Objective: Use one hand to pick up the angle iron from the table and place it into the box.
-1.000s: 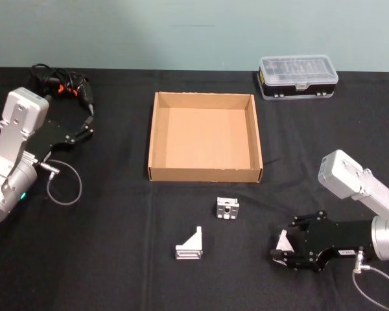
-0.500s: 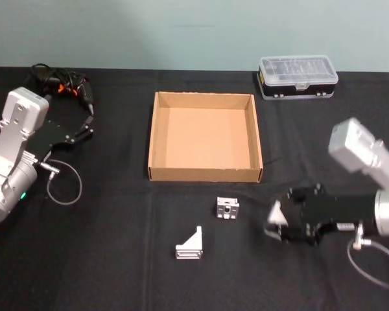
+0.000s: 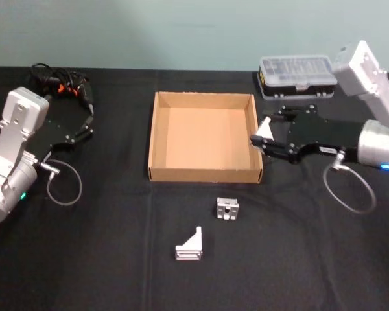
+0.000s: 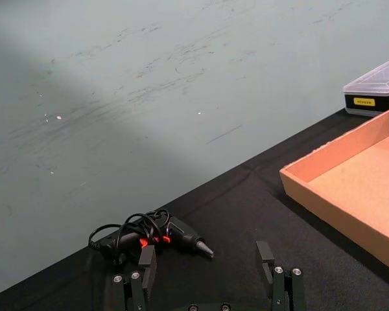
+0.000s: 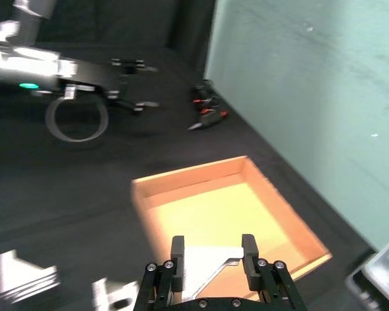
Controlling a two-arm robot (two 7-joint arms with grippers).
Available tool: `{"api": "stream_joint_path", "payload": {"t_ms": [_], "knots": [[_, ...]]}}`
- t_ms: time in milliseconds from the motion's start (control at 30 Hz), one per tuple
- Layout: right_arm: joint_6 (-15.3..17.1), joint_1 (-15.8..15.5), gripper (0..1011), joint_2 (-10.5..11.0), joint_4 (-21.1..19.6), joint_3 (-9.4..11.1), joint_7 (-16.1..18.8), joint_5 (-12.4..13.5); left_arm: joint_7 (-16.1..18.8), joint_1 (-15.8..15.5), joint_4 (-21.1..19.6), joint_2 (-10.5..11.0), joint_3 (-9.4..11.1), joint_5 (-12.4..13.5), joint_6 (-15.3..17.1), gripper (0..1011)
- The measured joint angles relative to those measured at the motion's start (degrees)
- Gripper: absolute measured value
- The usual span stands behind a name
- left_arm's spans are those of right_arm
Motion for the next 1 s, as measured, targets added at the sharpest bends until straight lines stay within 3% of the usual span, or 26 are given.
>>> {"api": "stream_joint_path", "payload": {"t_ms": [67, 100, 200, 533, 700, 1000], "knots": [[-0.58, 2.09, 534, -2.50, 3.14, -0.81, -0.86, -1.48, 0.00, 0.00, 0.00, 0.00, 0.00, 0.00, 0.00, 1000], [-0.58, 2.09, 534, -2.50, 3.14, -0.81, -0.86, -1.48, 0.00, 0.00, -0.01, 0.00, 0.00, 0.00, 0.00, 1000], [-1.69, 5.49, 534, -6.67, 8.80, -2.29, -1.23, -3.41, 0.00, 0.00, 0.00, 0.00, 0.00, 0.00, 0.00, 1000], [-4.21, 11.98, 534, -14.43, 23.19, -5.94, 1.07, -6.63, 0.00, 0.00, 0.00, 0.00, 0.00, 0.00, 0.00, 1000], [-5.01, 13.43, 534, -16.51, 27.78, -6.96, 2.31, -7.51, 0.00, 0.00, 0.00, 0.00, 0.00, 0.00, 0.00, 1000], [-5.31, 14.37, 534, -18.05, 31.08, -8.06, 3.79, -8.60, 0.00, 0.00, 0.00, 0.00, 0.00, 0.00, 0.00, 1000]]}}
